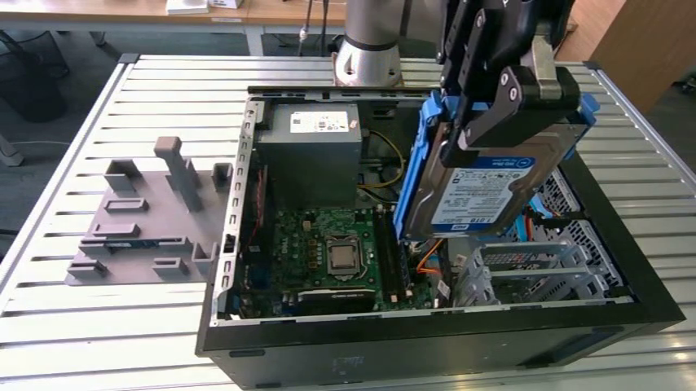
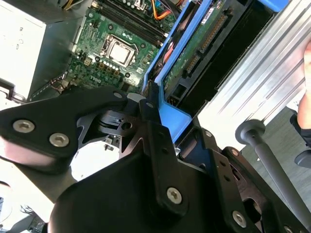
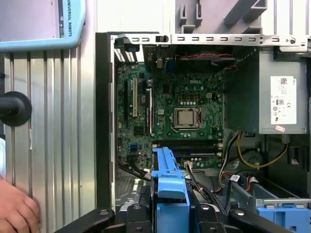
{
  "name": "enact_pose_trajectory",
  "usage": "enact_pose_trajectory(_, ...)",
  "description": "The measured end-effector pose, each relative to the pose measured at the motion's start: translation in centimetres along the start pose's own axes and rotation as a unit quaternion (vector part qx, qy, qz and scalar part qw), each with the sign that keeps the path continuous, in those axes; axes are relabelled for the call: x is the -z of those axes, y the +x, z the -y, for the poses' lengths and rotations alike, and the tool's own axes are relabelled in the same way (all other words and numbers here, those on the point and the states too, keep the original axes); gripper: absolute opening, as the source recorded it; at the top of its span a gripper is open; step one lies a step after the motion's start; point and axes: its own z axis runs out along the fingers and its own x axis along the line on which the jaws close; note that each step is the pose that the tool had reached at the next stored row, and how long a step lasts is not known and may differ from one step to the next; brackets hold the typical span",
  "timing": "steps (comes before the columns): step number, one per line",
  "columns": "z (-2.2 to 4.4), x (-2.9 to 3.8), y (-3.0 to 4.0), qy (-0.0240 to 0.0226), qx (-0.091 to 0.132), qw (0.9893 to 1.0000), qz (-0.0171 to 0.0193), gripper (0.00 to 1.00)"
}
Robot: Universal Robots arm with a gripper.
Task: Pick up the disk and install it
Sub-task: 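Insert the disk into the insertion slot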
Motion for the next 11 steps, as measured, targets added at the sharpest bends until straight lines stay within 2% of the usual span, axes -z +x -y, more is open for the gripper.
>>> enact_pose_trajectory(4,0.01,0.0,0.0,0.0001,0.0,1.0,-0.0005,0.36)
enact_pose_trajectory(6,0.02,-0.03,0.02,0.0,0.0,1.0,-0.002,0.36)
enact_pose_trajectory(11,0.06,-0.2,0.45,0.0001,0.0,1.0,-0.0028,0.36)
